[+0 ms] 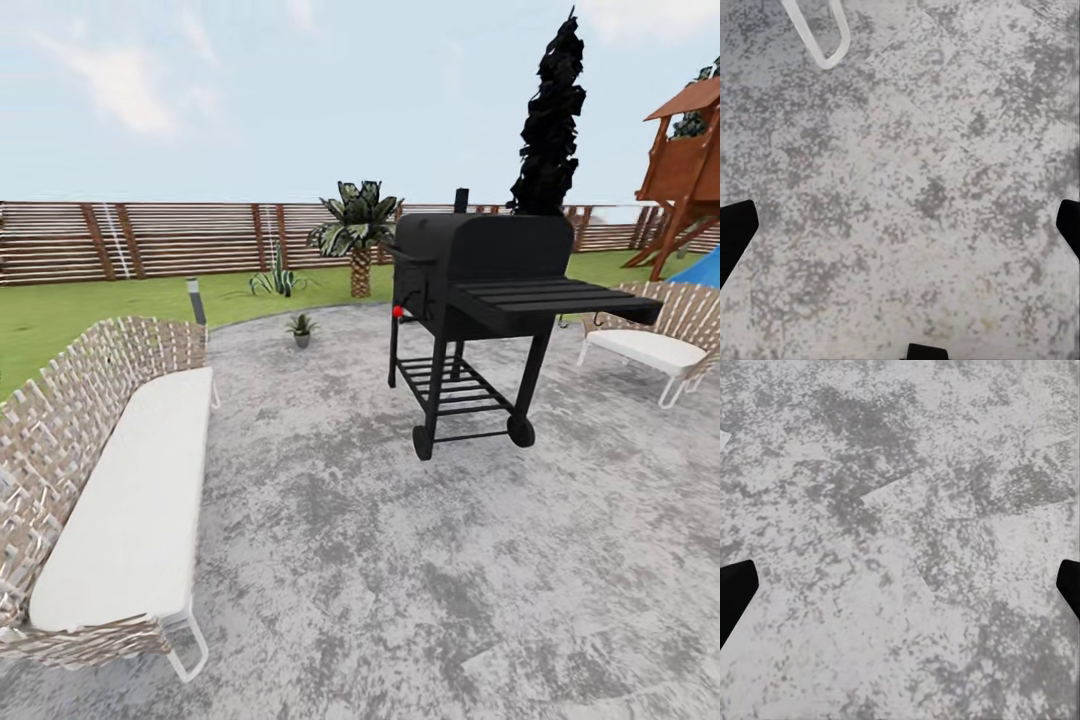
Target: Pick up the pesticide atomizer in the garden and spray insectifuge to fully cover both potted plants in the garden.
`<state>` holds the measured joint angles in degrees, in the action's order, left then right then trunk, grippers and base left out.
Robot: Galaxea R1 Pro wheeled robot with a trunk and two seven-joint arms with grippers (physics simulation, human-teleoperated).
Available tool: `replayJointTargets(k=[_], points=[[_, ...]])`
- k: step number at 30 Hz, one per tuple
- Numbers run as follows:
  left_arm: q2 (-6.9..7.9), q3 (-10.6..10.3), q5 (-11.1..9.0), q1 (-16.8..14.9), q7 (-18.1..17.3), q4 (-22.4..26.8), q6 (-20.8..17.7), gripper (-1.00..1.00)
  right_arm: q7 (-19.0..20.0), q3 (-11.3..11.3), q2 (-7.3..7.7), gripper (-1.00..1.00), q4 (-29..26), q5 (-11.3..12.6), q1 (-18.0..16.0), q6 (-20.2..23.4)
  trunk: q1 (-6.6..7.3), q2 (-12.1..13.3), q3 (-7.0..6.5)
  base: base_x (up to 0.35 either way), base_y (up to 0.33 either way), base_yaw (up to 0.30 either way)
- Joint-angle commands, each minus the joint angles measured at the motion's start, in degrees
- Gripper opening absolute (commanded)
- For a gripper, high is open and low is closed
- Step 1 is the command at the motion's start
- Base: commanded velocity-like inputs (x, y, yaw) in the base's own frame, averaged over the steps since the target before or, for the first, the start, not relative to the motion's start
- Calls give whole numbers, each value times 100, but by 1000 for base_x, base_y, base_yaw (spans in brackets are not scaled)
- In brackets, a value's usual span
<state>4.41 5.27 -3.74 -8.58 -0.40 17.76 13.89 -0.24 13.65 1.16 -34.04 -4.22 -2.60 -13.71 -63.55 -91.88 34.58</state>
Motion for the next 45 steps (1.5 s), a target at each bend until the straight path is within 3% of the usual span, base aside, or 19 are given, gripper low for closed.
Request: replayJointTargets(k=[1, 7, 25, 37, 45], points=[[-1, 0, -39, -4, -4, -3, 17, 100, -2, 12, -2, 100, 11, -44, -4, -60, -1, -2, -3, 162, -260, 108], [3, 0, -44, -2, -4, -2, 18, 100, 3, -3, -2, 100, 26, -52, -4, -285, -1, -2, -49, 160, -262, 117], [16, 0, -51, -4, 4, -10, 18, 100, 15, -11, -4, 100, 34, -62, -4, -299, -1, -2, -148, 247, -207, 215], [11, -5, -50, -3, -1, -9, 19, 100, 15, -11, -2, 100, 33, -62, -4, -299, -1, -2, -153, 298, -170, 158], [-2, -4, -47, -3, -4, -7, 18, 100, 15, -10, -2, 100, 31, -61, -4, -299, -45, -82, -118, 61, -33, 4]])
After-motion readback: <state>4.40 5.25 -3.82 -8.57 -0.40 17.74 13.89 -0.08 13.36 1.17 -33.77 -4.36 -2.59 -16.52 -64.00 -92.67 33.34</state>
